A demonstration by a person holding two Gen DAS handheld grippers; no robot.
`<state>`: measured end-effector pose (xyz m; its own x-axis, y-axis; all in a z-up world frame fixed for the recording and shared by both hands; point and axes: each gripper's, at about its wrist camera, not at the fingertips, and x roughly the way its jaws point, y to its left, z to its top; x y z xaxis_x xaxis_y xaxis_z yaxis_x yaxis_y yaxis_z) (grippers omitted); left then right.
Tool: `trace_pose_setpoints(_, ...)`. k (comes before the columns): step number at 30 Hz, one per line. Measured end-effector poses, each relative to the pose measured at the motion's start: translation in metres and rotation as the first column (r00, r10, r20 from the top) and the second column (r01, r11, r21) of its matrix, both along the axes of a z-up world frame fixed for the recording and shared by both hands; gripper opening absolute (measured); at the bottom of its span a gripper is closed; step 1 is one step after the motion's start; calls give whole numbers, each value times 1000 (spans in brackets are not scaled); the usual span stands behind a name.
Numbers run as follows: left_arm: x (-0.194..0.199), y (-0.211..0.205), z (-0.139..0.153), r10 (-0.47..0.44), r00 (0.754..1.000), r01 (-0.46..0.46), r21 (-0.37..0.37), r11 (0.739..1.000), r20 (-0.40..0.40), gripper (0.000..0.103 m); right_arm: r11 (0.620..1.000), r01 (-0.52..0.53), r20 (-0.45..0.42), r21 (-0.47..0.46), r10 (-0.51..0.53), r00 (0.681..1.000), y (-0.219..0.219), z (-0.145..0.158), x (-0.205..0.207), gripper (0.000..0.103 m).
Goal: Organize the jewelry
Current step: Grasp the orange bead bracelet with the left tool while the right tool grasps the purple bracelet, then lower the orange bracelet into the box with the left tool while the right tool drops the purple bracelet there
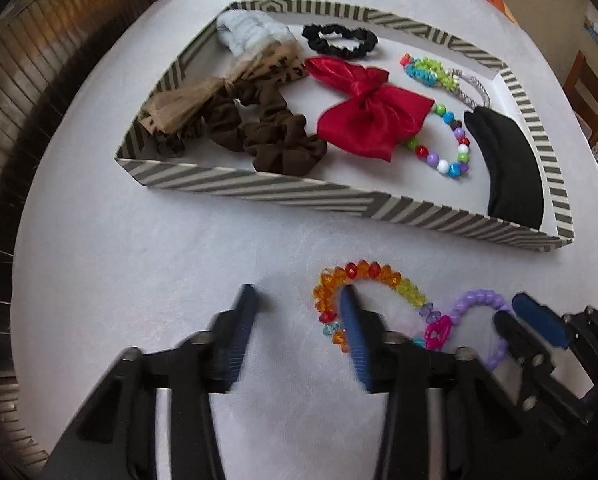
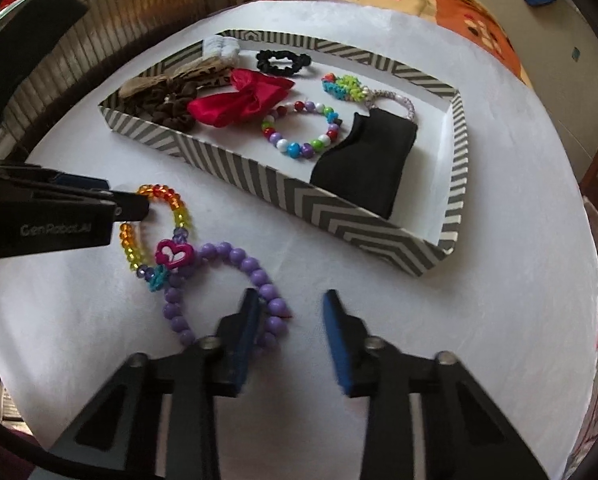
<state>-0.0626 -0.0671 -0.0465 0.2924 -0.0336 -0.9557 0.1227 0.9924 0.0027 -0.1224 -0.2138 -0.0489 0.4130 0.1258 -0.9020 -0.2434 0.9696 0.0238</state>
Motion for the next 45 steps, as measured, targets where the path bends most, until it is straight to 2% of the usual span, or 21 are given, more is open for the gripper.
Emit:
trace_pose_setpoints(1, 1, 1, 0, -2, 1000, 2, -2, 1000, -2, 2, 1000, 1, -1, 4, -1, 1000, -2, 0, 0, 12)
trace_pose_setpoints(4, 2, 7, 3, 0, 999, -2, -51, 999, -32, 2, 996, 16, -15, 87, -15, 1000, -10, 6, 0, 10)
trace_pose_setpoints(7, 0, 18, 16, 15, 1000, -15, -68, 998, -10, 2, 993, 19, 21, 115, -21, 1000, -15, 24, -5, 10)
trace_pose_setpoints(15, 1, 35, 82, 7, 997, 5, -153, 988, 77, 2, 989, 8, 124, 149, -27, 992, -28, 85, -12, 10)
trace_pose_setpoints(20, 8, 38, 114, 12, 990, 11, -162, 987, 143, 2, 988, 24, 170, 154, -50, 984, -42, 110, -7, 10)
trace_pose_setpoints(26, 27, 22, 131, -9, 983, 39, -162, 986, 182, 2, 985, 44, 191, 165, -76, 979, -57, 124, 8, 10)
trace_pose_setpoints(33, 40, -14, 123, -58, 983, 86, -158, 984, 171, 2, 989, 46, 185, 138, -71, 980, -65, 125, 41, 10)
trace_pose_setpoints(41, 57, -57, 89, -96, 992, 112, -201, 973, 86, 2, 987, 52, 145, 152, -74, 987, -78, 114, 101, 10)
trace_pose_setpoints(45, 69, -52, 62, -66, 997, 71, -182, 981, 32, 2, 990, 27, 129, 136, -45, 991, -71, 106, 130, 10)
